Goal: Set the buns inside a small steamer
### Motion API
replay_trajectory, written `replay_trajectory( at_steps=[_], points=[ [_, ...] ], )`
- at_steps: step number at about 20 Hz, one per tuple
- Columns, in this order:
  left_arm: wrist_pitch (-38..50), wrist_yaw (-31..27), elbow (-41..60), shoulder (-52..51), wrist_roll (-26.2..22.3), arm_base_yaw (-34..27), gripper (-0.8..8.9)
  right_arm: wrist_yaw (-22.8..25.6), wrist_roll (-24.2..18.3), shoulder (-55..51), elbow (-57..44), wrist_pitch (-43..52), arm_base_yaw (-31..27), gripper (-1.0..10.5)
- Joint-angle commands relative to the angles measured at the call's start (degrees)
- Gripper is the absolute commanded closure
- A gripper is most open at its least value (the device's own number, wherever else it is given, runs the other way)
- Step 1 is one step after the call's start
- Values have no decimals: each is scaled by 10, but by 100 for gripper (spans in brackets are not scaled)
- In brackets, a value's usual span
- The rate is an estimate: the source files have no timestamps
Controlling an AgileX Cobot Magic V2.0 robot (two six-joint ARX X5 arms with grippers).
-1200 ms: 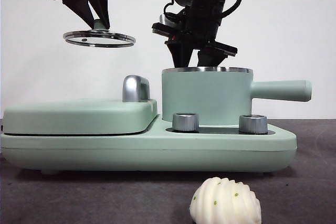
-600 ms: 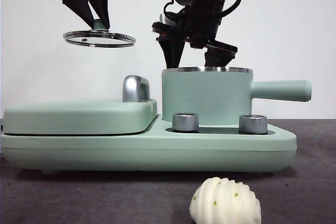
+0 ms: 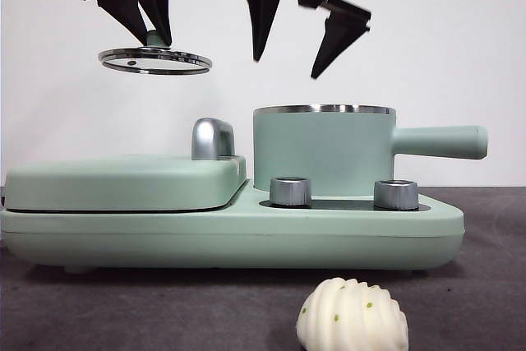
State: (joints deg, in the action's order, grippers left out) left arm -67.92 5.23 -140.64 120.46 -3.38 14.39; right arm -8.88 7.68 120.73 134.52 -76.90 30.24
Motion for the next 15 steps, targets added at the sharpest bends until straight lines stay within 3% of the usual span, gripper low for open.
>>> replay_trajectory(
  at_steps=[1, 8, 13, 15],
  points=[
    [11, 1, -23, 4, 4, 1, 806, -1, -11, -25, 12, -46, 5, 487],
    [11, 1, -23, 4, 4, 1, 806, -1, -4, -213, -144, -46, 50, 487],
    [10, 1, -23, 4, 4, 1, 806, 0, 4, -360, -342, -46, 133, 487],
    [10, 1, -23, 4, 4, 2, 806, 4, 34, -401, -417, -33, 169, 487]
  ],
)
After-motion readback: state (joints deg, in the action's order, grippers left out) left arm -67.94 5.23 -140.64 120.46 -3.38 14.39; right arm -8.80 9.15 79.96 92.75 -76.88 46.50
